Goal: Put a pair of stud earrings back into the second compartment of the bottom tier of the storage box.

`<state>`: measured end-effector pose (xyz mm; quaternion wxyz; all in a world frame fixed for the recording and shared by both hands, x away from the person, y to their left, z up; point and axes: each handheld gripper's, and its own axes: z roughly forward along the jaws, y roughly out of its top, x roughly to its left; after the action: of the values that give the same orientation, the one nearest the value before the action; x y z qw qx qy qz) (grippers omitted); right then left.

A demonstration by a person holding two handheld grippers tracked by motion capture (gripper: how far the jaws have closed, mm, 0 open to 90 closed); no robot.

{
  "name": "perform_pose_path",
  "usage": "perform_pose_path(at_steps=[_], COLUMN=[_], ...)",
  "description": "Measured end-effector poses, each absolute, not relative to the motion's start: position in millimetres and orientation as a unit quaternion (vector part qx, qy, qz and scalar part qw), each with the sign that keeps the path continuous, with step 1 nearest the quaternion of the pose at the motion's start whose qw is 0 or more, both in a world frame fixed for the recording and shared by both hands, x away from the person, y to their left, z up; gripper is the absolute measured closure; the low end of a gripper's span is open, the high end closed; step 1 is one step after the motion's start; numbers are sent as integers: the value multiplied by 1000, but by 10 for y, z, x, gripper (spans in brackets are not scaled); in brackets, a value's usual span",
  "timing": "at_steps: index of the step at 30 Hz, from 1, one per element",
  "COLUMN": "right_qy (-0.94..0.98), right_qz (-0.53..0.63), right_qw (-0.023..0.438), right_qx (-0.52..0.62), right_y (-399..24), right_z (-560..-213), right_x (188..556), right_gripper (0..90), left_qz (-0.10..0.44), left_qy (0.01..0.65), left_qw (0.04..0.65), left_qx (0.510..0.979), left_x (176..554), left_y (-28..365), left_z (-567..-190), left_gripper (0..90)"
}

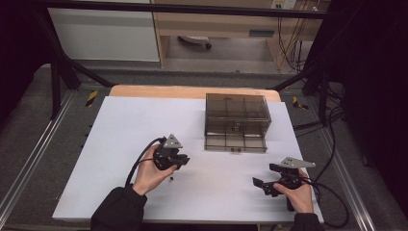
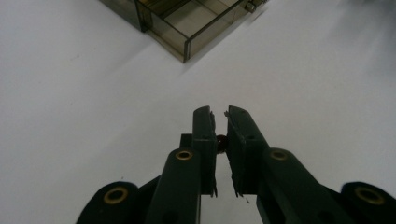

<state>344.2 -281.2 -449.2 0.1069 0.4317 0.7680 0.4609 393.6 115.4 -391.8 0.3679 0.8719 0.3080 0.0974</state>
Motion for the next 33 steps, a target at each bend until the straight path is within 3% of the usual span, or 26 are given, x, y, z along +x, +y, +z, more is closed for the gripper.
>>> perform_pose_path(at_steps=[33], right_qy=[770], right_qz=[458], right_qw=[107], right_qx=[431], right_y=[-2817], right_z=[-4493], right_x=[3442], right_gripper=[6], left_qz=[98], left_qy=[289], left_qw=[369], left_qx=[878], left_x=[4390], left_y=[136], left_z=[-3837], left_gripper=[815])
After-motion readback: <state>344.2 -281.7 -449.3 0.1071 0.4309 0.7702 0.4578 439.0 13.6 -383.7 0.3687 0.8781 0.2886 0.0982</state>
